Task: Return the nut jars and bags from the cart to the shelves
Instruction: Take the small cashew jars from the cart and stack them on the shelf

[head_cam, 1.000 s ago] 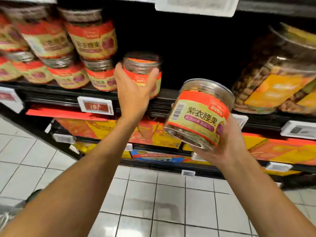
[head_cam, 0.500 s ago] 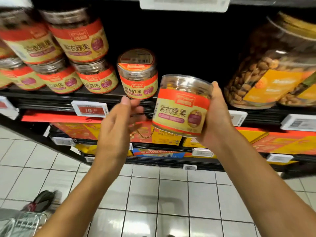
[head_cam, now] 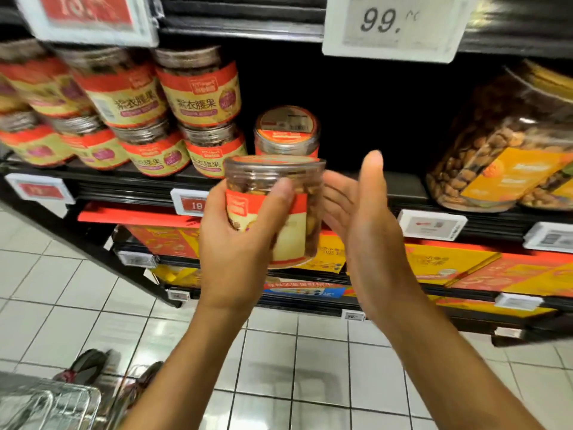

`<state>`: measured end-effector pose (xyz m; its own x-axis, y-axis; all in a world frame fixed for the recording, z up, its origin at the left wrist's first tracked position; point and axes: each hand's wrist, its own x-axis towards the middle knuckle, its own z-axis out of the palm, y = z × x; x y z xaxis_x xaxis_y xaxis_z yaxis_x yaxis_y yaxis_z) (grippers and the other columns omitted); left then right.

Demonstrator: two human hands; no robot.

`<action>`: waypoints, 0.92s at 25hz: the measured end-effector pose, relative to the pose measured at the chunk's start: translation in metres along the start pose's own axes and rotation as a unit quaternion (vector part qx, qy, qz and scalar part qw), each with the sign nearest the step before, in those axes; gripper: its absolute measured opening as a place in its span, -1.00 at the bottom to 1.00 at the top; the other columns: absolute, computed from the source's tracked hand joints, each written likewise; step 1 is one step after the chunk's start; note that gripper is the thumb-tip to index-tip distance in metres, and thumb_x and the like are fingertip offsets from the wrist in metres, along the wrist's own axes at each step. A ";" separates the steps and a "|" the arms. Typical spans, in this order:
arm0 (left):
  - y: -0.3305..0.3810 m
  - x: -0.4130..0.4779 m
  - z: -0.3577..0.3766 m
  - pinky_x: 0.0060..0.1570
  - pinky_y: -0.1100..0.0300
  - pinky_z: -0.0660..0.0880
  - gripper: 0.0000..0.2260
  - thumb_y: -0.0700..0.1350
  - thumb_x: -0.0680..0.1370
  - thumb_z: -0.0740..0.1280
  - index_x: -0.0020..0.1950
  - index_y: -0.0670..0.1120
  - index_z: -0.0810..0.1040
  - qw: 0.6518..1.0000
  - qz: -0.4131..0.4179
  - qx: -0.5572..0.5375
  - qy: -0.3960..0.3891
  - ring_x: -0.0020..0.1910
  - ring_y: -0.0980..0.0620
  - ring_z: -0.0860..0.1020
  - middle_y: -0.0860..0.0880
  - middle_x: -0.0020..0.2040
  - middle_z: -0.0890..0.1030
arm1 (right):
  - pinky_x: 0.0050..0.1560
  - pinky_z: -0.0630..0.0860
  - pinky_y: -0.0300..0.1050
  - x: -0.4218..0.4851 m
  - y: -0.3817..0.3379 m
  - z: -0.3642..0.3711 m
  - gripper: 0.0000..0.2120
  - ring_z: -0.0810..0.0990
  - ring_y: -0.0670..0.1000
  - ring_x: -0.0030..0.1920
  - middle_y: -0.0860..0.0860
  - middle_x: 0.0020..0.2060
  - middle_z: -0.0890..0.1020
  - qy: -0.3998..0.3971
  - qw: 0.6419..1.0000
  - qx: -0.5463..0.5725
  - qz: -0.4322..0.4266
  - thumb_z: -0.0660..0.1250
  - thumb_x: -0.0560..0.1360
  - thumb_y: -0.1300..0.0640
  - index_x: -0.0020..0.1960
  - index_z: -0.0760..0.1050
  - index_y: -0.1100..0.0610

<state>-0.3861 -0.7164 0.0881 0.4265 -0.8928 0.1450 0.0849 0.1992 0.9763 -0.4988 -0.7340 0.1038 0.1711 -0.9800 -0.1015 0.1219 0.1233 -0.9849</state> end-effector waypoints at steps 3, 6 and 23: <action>0.008 0.005 -0.007 -0.21 0.31 0.52 -0.55 0.18 0.31 0.35 0.08 -0.05 0.47 1.000 0.015 -0.006 0.024 -0.21 0.21 0.60 0.16 -0.21 0.64 | 0.08 0.46 -0.41 -0.034 0.003 0.003 -0.54 0.58 -0.23 0.10 -0.21 -0.02 0.67 0.023 0.998 -0.008 -0.065 -0.01 0.46 -0.29 -0.02 0.58 -0.10; 0.021 0.017 -0.004 0.05 0.13 0.56 -0.44 0.20 0.47 0.22 0.30 -0.17 0.37 0.997 0.027 -0.062 -0.038 0.05 0.05 0.61 0.01 0.10 0.63 | 0.30 0.35 -0.28 -0.033 -0.004 0.003 -0.56 0.47 -0.24 0.25 -0.23 0.14 0.60 -0.016 0.995 0.021 -0.094 0.01 0.44 -0.27 0.06 0.58 -0.16; -0.013 0.083 -0.013 0.38 0.29 0.21 -0.47 0.17 0.62 -0.08 0.50 -0.07 0.21 0.989 -0.022 0.072 -0.128 0.41 0.22 0.28 0.09 0.47 0.30 | 0.37 0.21 -0.24 0.089 0.000 -0.018 -0.48 0.32 -0.10 0.40 0.00 0.45 0.31 0.025 0.999 -0.033 -0.028 -0.08 0.63 -0.11 0.48 0.18 0.16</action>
<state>-0.3400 -0.7874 0.0851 0.1816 -0.9761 0.1197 -0.0393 0.1144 0.9927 -0.5011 -0.8245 0.0924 0.1170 -0.9918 -0.0514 0.0644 0.0592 -0.9962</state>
